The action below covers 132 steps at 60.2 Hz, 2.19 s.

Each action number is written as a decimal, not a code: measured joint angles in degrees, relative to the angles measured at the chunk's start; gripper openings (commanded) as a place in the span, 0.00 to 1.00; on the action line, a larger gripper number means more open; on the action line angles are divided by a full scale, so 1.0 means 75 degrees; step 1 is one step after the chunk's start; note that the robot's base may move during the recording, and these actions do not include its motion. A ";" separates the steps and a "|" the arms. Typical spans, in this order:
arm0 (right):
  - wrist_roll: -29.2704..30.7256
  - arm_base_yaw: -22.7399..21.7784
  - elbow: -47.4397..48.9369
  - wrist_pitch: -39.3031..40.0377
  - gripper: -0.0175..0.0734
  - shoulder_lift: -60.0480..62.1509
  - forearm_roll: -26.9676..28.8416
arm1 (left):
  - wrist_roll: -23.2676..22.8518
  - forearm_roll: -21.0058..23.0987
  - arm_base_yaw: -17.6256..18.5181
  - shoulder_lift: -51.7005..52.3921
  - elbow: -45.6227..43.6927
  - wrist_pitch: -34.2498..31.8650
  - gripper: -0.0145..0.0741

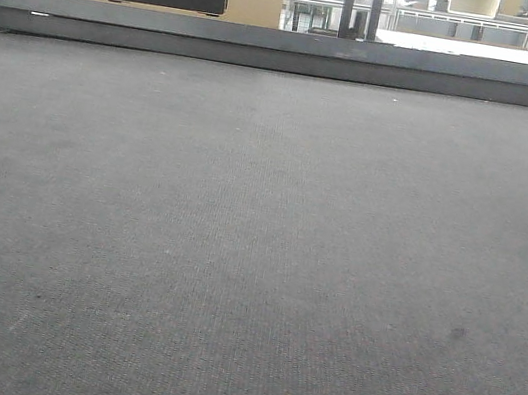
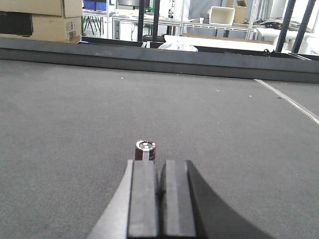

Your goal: Place cylindrical capacitor in blue bin on shelf

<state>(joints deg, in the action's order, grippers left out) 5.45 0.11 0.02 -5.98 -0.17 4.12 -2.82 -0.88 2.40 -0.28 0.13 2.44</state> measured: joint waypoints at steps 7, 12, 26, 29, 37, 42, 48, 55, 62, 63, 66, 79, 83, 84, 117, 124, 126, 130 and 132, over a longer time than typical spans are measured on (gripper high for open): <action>0.0000 0.0000 0.0000 0.0000 0.01 0.0000 0.0000 | 0.0000 0.0000 0.0000 0.0000 0.0000 0.0000 0.04; 0.0000 0.0000 0.0000 0.0000 0.01 0.0000 0.0000 | 0.0000 0.0000 0.0000 0.0000 0.0000 0.0000 0.04; 0.0000 0.0000 0.0000 0.0000 0.01 0.0000 0.0000 | 0.0000 0.0000 0.0000 0.0000 0.0000 0.0000 0.04; 0.0000 0.0000 0.0000 0.0000 0.01 0.0000 0.0000 | 0.0000 0.0000 0.0000 0.0000 0.0000 0.0000 0.04; 0.0000 0.0000 0.0000 0.0000 0.01 0.0000 0.0000 | 0.0000 0.0000 0.0000 0.0000 0.0000 -0.0005 0.04; 0.0000 0.0000 0.0000 0.0060 0.01 0.0000 0.0000 | 0.0000 0.0000 0.0000 0.0000 0.0000 -0.0118 0.04; 0.0000 0.0000 0.0000 0.0232 0.01 0.0000 0.0000 | 0.0000 0.0000 0.0000 0.0000 0.0000 -0.0414 0.04; 0.0000 0.0000 0.0000 0.0417 0.01 0.0000 0.0000 | 0.0000 0.0000 0.0000 0.0000 0.0000 -0.0832 0.04; 0.0000 0.0000 0.0000 0.0990 0.01 0.0000 0.0000 | 0.0000 0.0000 -0.0005 0.0000 0.0000 -0.1588 0.04; 0.0000 0.0000 0.0000 0.1073 0.01 0.0000 0.0023 | 0.0000 0.0000 -0.0005 0.0000 0.0000 -0.1645 0.04; 0.0000 0.0000 0.0043 0.1221 0.01 0.0000 0.0052 | 0.0000 0.0000 -0.0005 0.0000 -0.0128 -0.1661 0.04; 0.0000 0.0000 0.1881 0.0605 0.01 0.0009 0.0100 | 0.0000 -0.0168 -0.0005 -0.0089 -0.1925 -0.0016 0.04; 0.0000 0.0000 0.2613 0.0388 0.01 -0.0178 0.0111 | -0.0013 -0.0300 -0.0005 -0.0366 -0.2522 0.0627 0.05; 0.0000 0.0000 0.2745 0.0358 0.01 -0.0241 0.0111 | -0.0013 -0.0319 -0.0005 -0.0444 -0.2644 0.0758 0.05; 0.0000 0.0000 0.4465 0.0023 0.42 -0.3895 0.0129 | -0.0013 -0.0305 0.0138 -0.2971 -0.4237 0.2034 0.70; 0.0000 0.0000 0.4465 -0.0007 0.75 -0.4515 0.0129 | -0.0028 -0.0288 0.0292 -0.3035 -0.4250 0.2046 0.70; 0.0000 0.0000 0.4465 -0.0007 0.81 -0.4659 0.0129 | -0.0028 -0.0288 0.0314 -0.3045 -0.4250 0.2046 0.70; 0.0000 0.0000 0.4465 -0.0007 0.82 -0.4983 0.0129 | -0.0028 -0.0288 0.0366 -0.3053 -0.4250 0.2046 0.70; 0.0000 0.0000 0.4465 -0.0007 0.82 -0.5130 0.0129 | -0.0028 -0.0288 0.0385 -0.3053 -0.4250 0.2046 0.70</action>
<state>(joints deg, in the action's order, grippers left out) 5.45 0.11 33.51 -6.03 -38.65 5.09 -3.03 -3.04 5.29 -23.18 -31.74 17.79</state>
